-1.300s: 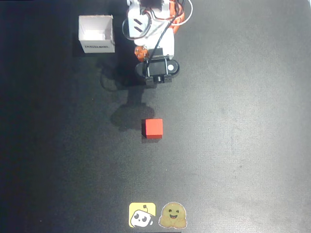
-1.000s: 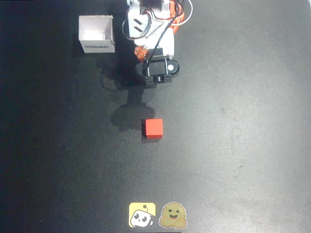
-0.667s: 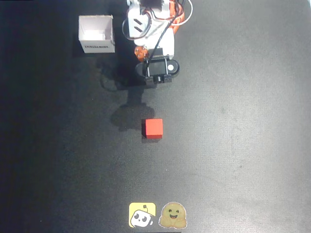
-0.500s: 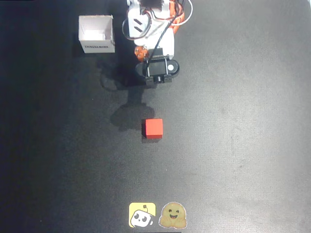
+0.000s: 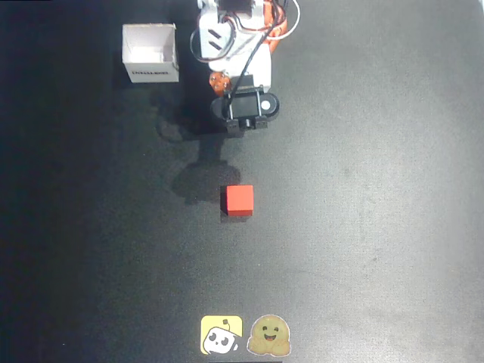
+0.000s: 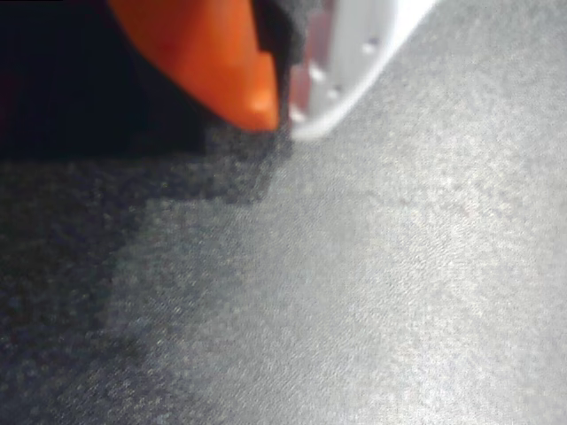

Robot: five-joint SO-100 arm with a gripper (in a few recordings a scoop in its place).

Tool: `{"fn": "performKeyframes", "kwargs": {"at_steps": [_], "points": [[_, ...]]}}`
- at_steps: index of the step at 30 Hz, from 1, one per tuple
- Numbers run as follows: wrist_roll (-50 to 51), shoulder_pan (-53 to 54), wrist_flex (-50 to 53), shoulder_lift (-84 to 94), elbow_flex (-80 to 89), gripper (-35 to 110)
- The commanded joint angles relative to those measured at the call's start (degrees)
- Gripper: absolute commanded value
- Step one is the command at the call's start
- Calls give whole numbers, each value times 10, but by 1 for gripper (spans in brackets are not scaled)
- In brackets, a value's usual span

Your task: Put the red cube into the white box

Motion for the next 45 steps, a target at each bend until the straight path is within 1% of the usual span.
{"fn": "performKeyframes", "kwargs": {"at_steps": [1, 21, 26, 29, 34, 36, 42, 45], "points": [[2, 2, 2, 3, -3, 0], [5, 3, 3, 3, -4, 0], [1, -2, 17, -21, -48, 0], [-21, 4, 28, -93, -116, 0], [-28, 2, 66, -307, -307, 0], [-28, 0, 65, -370, -357, 0], [-28, 2, -17, -529, -425, 0], [-28, 2, -32, -626, -492, 0]]}}
